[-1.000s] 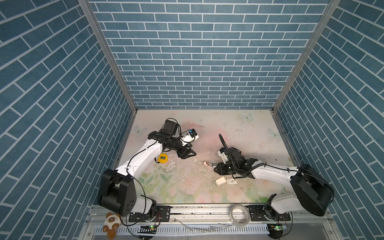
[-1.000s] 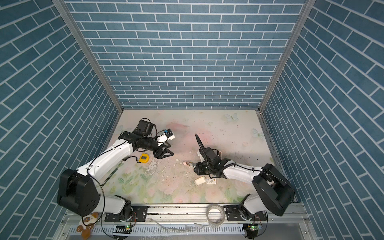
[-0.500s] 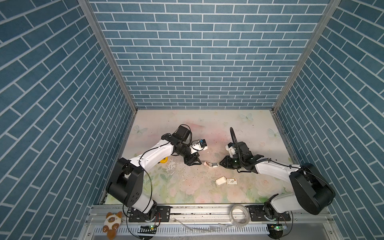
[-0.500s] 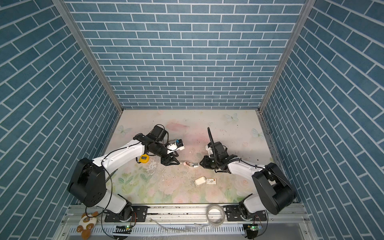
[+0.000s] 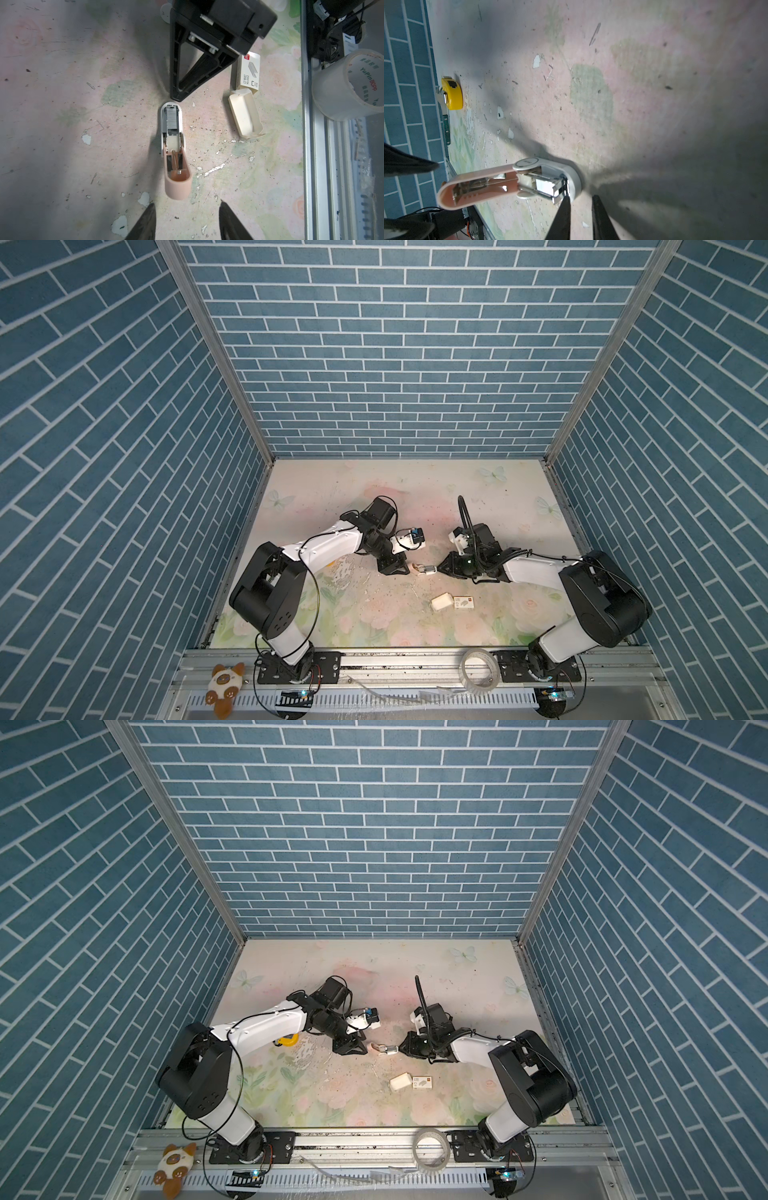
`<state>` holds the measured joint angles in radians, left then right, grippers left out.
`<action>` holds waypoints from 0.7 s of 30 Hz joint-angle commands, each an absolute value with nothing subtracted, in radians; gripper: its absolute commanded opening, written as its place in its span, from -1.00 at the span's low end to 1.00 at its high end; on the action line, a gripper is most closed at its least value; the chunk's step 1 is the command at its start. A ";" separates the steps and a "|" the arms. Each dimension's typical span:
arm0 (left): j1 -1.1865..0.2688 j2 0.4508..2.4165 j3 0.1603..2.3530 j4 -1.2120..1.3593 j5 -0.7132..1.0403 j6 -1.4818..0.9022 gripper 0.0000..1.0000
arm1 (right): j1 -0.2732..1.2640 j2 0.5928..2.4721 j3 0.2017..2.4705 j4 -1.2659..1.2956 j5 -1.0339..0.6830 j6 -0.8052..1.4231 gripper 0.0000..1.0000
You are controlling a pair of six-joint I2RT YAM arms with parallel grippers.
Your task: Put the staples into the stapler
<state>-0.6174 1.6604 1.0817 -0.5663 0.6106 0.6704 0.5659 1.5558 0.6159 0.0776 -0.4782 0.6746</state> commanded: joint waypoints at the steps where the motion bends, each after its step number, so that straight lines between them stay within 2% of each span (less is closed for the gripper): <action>1: -0.644 1.683 1.092 -0.566 0.575 0.693 -0.05 | 0.554 1.570 0.628 0.107 -0.512 0.647 -0.58; 15: -0.652 1.670 1.093 -0.554 0.543 0.674 -0.14 | 0.542 1.580 0.651 0.084 -0.529 0.630 -0.60; 21: -0.656 1.634 1.074 -0.560 0.536 0.676 -0.03 | 0.538 1.593 0.695 0.048 -0.526 0.608 -0.60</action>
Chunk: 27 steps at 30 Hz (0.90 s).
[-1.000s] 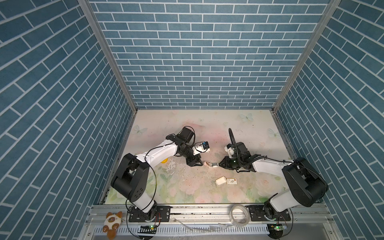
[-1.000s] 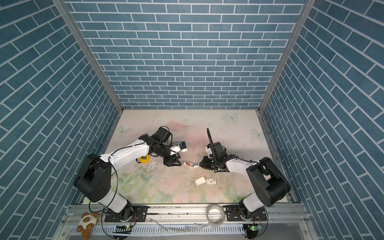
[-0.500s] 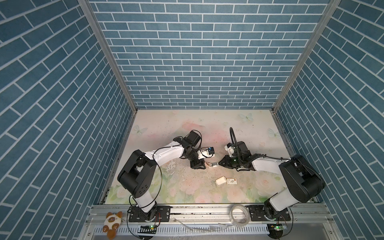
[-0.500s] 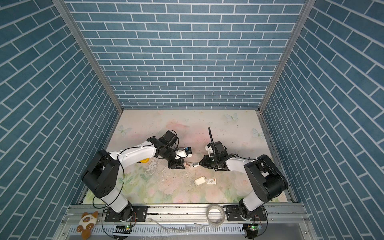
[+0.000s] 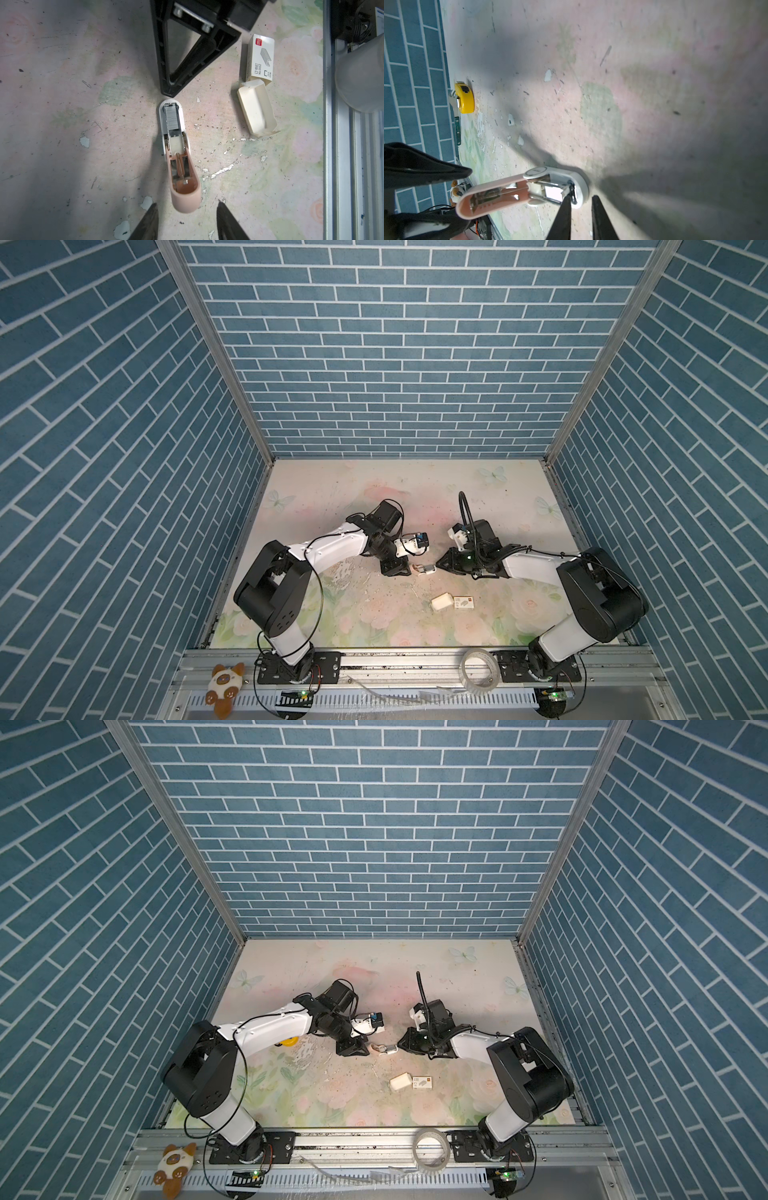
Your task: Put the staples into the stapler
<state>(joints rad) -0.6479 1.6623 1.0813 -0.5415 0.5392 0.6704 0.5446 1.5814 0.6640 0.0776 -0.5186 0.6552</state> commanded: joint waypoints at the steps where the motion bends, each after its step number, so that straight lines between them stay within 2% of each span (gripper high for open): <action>1: -0.657 1.637 1.075 -0.561 0.533 0.676 -0.03 | 0.538 1.601 0.702 0.041 -0.526 0.604 -0.60; 12: -0.680 1.679 1.091 -0.552 0.518 0.680 -0.04 | 0.536 1.635 0.695 0.050 -0.547 0.601 -0.61; 27: -0.701 1.690 1.096 -0.543 0.465 0.683 -0.33 | 0.537 1.660 0.688 0.053 -0.572 0.596 -0.65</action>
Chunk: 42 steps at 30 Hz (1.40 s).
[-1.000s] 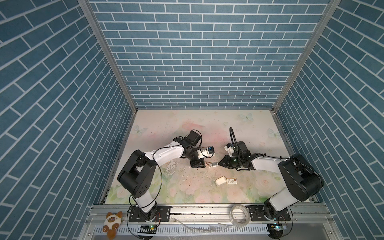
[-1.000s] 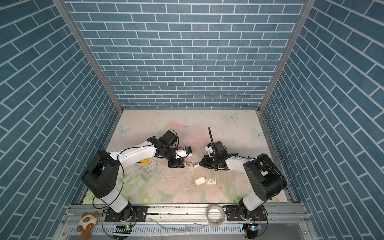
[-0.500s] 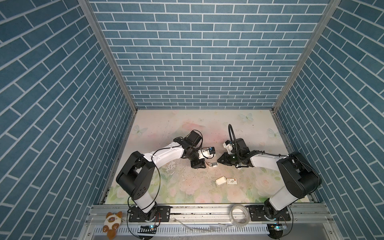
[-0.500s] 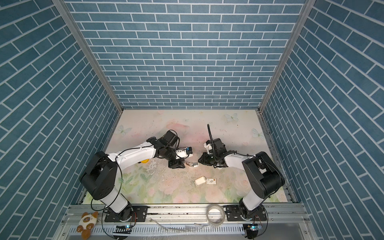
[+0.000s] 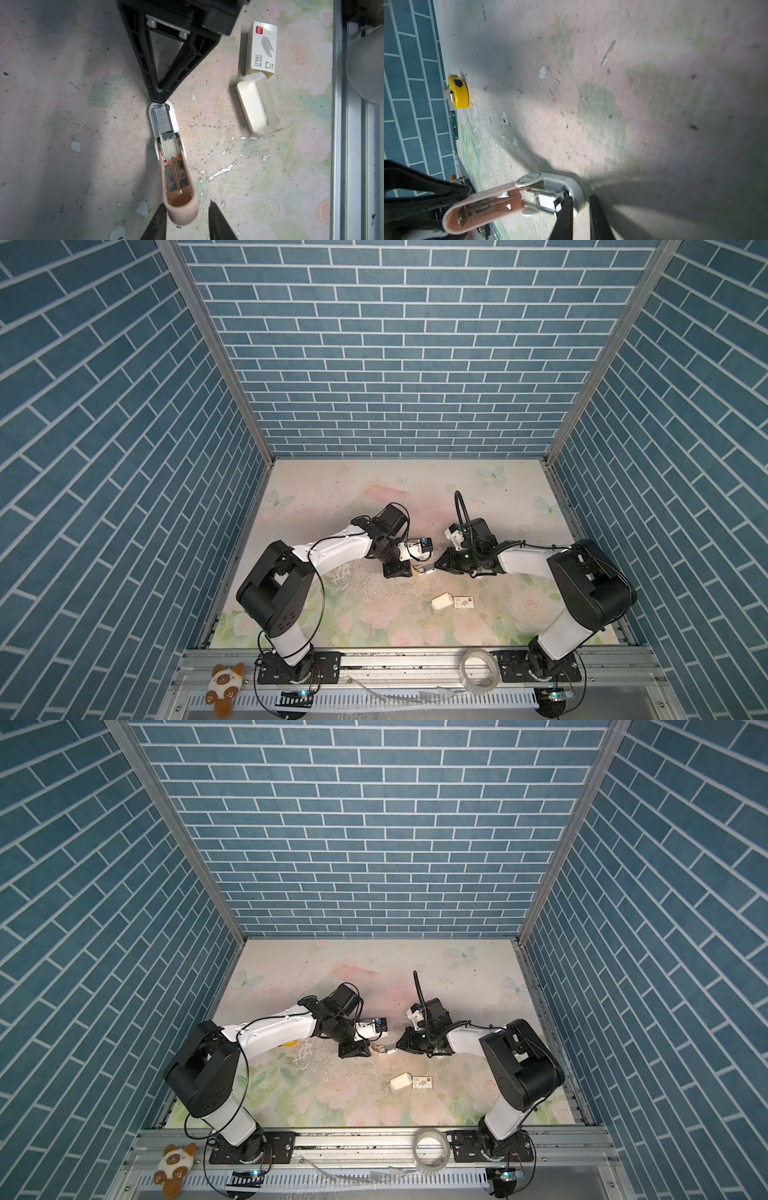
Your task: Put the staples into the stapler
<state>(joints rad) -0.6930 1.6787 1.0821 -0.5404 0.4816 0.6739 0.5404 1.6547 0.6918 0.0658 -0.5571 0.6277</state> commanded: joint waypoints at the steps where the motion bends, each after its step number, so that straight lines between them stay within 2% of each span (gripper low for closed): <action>1: -0.701 1.690 1.097 -0.541 0.462 0.681 -0.34 | 0.536 1.660 0.692 0.042 -0.572 0.590 -0.65; 19: -0.713 1.691 1.103 -0.523 0.452 0.676 -0.41 | 0.537 1.688 0.700 0.015 -0.593 0.571 -0.66; 31: -0.716 1.682 1.088 -0.494 0.419 0.660 -0.35 | 0.535 1.574 0.752 -0.075 -0.495 0.550 -0.64; 42: -0.715 1.681 1.091 -0.517 0.424 0.668 -0.35 | 0.532 1.659 0.800 -0.078 -0.536 0.538 -0.66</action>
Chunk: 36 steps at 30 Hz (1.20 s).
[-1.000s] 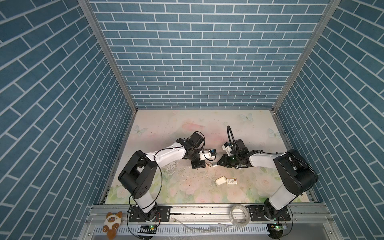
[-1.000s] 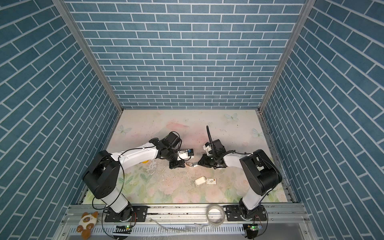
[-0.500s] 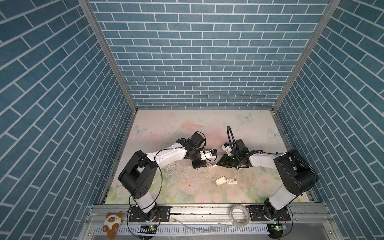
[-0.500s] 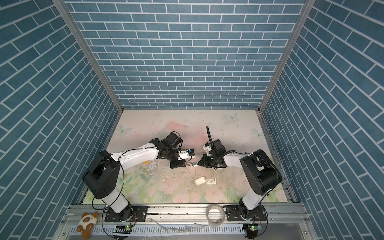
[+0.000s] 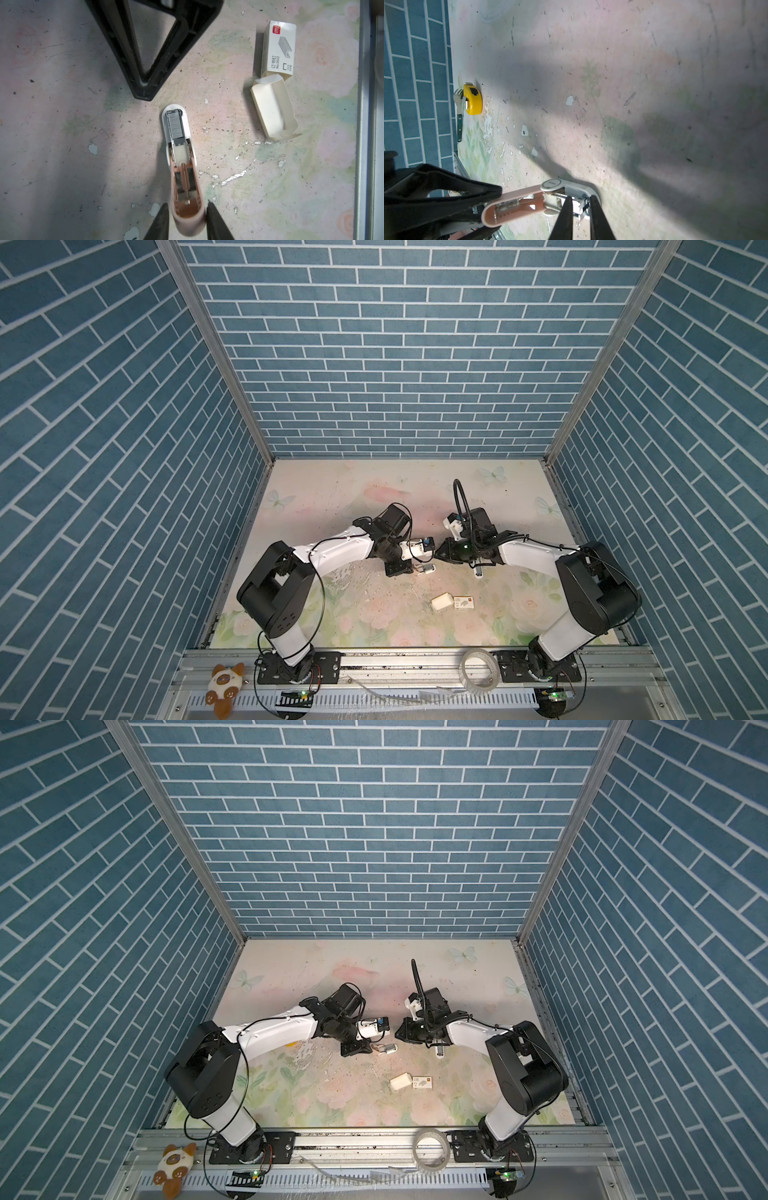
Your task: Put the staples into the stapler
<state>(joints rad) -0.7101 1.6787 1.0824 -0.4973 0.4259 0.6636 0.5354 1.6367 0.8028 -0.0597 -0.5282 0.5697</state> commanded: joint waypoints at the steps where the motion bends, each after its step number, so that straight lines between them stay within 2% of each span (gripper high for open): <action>1: -0.715 1.681 1.091 -0.517 0.426 0.667 -0.36 | 0.532 1.664 0.796 -0.074 -0.541 0.538 -0.67; 36: -0.716 1.703 1.121 -0.524 0.428 0.664 -0.48 | 0.534 1.718 0.727 0.002 -0.615 0.569 -0.75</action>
